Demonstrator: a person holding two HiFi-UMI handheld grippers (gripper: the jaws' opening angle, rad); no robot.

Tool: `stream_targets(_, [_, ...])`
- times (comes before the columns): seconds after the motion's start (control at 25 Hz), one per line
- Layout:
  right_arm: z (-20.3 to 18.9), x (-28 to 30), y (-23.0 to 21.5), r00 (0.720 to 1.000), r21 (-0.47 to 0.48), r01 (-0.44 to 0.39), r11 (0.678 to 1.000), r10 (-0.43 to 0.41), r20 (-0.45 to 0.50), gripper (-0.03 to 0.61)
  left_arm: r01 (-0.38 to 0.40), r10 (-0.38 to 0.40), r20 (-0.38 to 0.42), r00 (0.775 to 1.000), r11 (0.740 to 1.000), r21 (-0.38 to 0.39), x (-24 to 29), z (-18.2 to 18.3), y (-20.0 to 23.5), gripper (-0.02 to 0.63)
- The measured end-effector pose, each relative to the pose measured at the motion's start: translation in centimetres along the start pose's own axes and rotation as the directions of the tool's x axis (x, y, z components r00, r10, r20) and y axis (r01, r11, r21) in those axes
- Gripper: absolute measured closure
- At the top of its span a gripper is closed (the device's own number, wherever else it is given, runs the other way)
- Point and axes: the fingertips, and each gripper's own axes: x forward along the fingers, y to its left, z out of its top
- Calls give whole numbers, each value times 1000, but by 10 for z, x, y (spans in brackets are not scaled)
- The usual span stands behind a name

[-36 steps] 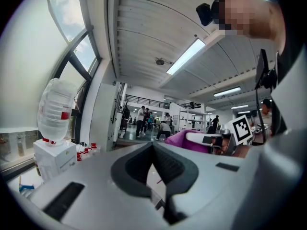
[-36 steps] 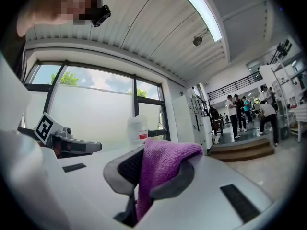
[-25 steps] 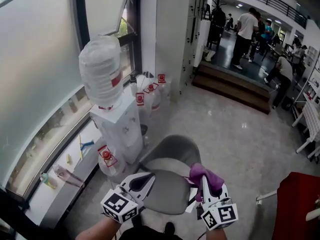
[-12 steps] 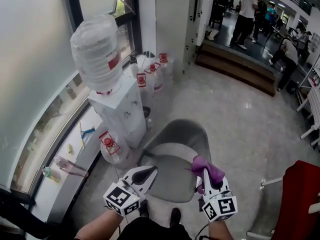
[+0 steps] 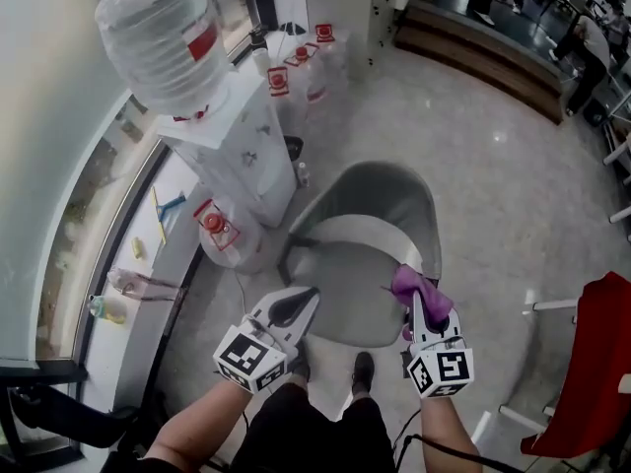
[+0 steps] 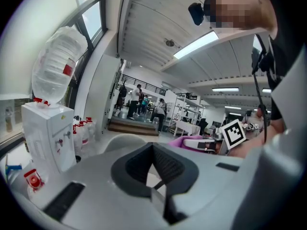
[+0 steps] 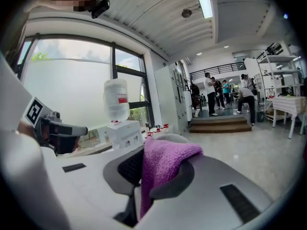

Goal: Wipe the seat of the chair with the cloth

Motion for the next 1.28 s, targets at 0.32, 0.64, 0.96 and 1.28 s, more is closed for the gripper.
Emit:
stream_targets(0.32, [-83,14,-18,992,18,47,999,-45,-118,553,2,-6,-62,998,998,-55,23,-66,19,611])
stream_targets(0.64, [-164,24,-27,969,18,71,997,-65,-237,553,71,-90,-137,987,988,-138,38,-136,18,611])
stream_targets(0.96, [-249,28,-40,931,28,101,994,-85,-356,554,95,-131,-219,967,981,-167,53,-208,25,611])
stream_targets(1.28, [-328,32,-60,873,19,140,990,-115,-473,553,40,-86,-277,957,985,-168,69,-258,35,611])
